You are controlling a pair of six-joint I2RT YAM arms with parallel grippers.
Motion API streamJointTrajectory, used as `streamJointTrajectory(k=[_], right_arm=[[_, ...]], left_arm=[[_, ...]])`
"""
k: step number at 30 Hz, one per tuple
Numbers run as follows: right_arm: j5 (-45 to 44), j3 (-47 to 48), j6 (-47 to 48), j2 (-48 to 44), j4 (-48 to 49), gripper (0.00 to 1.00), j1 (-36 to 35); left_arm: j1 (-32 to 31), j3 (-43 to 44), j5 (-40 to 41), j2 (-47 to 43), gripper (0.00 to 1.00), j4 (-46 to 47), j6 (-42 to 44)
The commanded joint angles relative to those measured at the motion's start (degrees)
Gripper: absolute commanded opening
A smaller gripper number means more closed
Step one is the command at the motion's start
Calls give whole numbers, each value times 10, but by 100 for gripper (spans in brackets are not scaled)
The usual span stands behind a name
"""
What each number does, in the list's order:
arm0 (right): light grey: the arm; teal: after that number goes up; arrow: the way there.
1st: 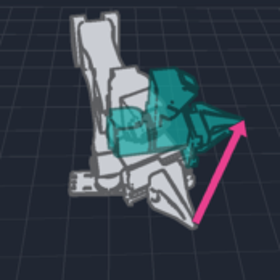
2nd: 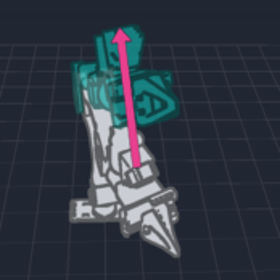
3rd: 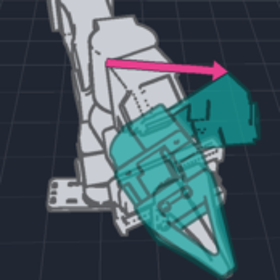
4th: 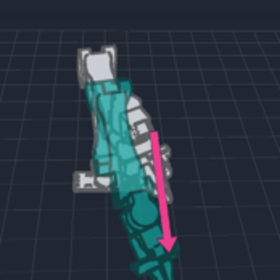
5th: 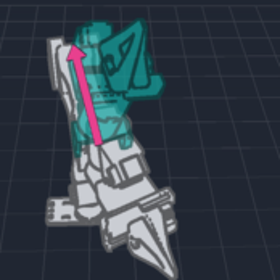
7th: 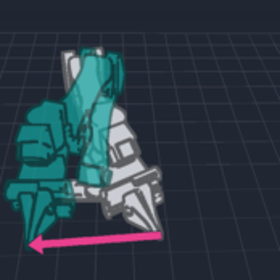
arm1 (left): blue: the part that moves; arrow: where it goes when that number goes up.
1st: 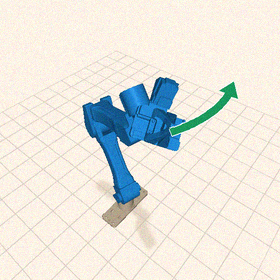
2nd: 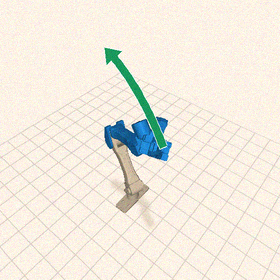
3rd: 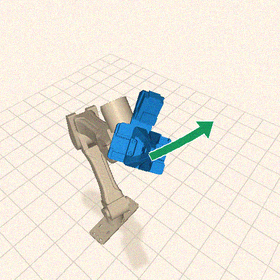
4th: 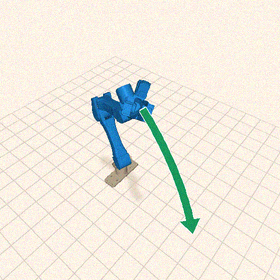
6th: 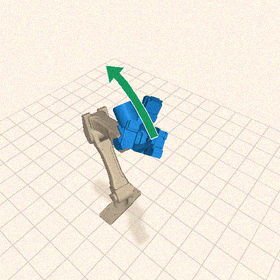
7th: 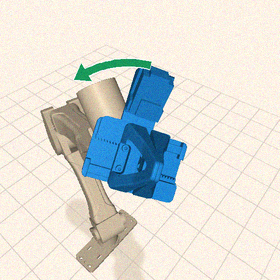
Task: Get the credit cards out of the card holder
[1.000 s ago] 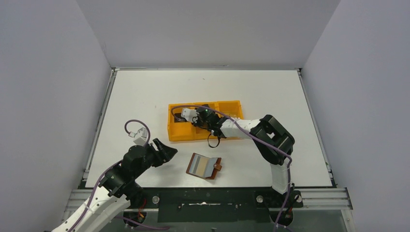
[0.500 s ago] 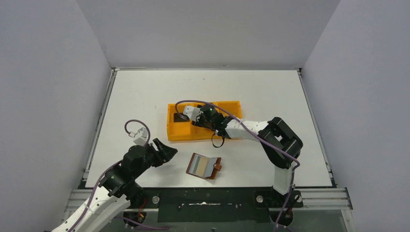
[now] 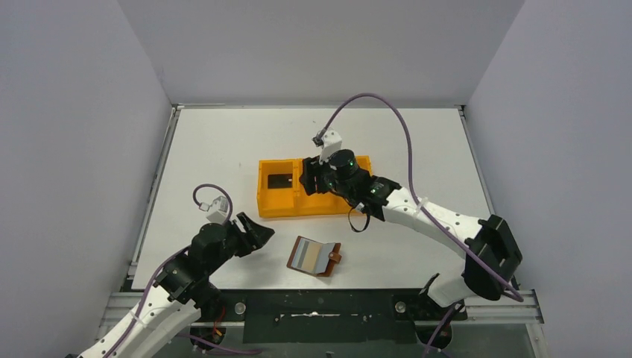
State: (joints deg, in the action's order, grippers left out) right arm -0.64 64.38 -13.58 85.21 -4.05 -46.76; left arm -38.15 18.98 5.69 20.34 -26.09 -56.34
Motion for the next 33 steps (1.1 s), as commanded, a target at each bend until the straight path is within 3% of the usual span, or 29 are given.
streamJointTrajectory(k=[1,6,12,18,25,33], right_arm=[[-36,-69,-258,-40,-61,56,-104],[-181,-80,-380,-22,-116,54,-223],[-338,-5,-538,57,-293,54,-334],[-326,-11,-616,112,-331,50,-342],[-327,-39,-675,120,-357,52,-347],[-306,-171,-589,52,-175,47,-321]], left_arm=[[0,25,11,8,62,40,13],[-1,25,20,-2,63,18,10],[-1,11,58,-43,64,17,-17],[-1,24,57,-57,64,-22,-31],[-1,1,-1,-25,64,53,-37],[-4,6,-113,152,57,163,25]])
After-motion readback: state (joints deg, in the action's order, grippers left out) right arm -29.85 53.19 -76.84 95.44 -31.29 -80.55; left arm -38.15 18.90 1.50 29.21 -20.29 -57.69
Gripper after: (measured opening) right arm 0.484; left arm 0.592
